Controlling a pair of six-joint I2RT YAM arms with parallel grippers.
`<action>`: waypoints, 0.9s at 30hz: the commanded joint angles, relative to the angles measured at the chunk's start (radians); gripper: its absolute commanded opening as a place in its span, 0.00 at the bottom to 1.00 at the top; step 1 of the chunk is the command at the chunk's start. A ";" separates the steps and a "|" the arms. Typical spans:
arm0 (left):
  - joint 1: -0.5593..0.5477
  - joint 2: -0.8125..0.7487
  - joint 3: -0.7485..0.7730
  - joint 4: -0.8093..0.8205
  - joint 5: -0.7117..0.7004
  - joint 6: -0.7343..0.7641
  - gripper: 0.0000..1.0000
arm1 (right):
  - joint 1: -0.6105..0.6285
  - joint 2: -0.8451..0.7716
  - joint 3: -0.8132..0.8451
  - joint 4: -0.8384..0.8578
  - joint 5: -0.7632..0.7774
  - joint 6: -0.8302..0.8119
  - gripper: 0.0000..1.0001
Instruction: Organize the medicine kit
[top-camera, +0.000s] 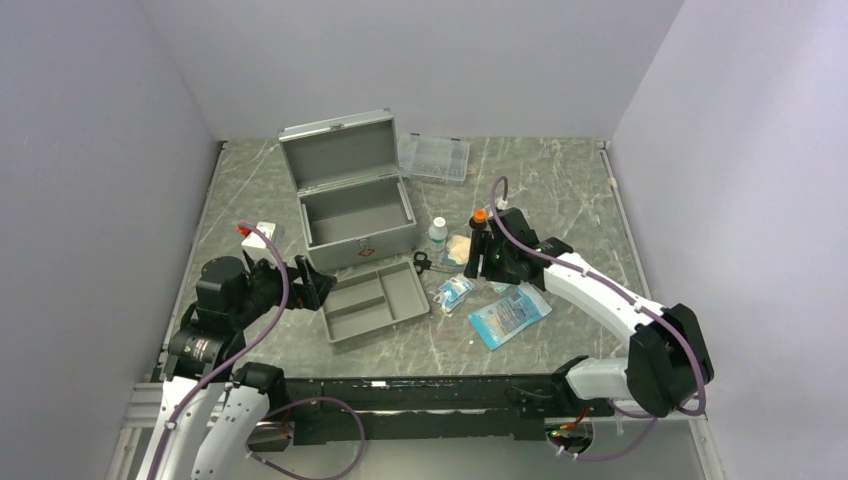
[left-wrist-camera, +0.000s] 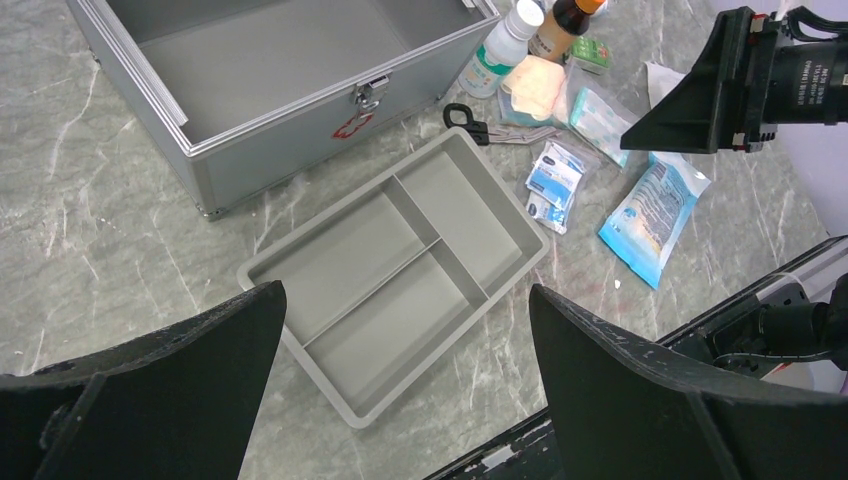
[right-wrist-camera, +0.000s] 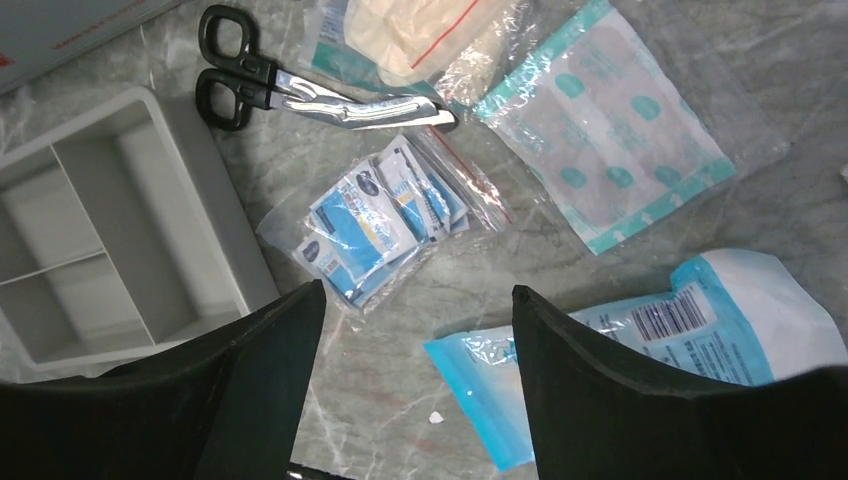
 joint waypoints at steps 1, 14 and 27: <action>-0.004 -0.017 0.006 0.023 0.004 -0.001 0.99 | 0.004 -0.083 -0.014 -0.066 0.081 0.032 0.72; -0.003 -0.038 0.004 0.033 0.038 0.005 0.99 | -0.006 -0.189 -0.082 -0.190 0.221 0.298 0.74; -0.006 -0.058 0.002 0.032 0.040 0.006 0.99 | -0.101 0.067 0.068 -0.012 0.224 0.163 0.70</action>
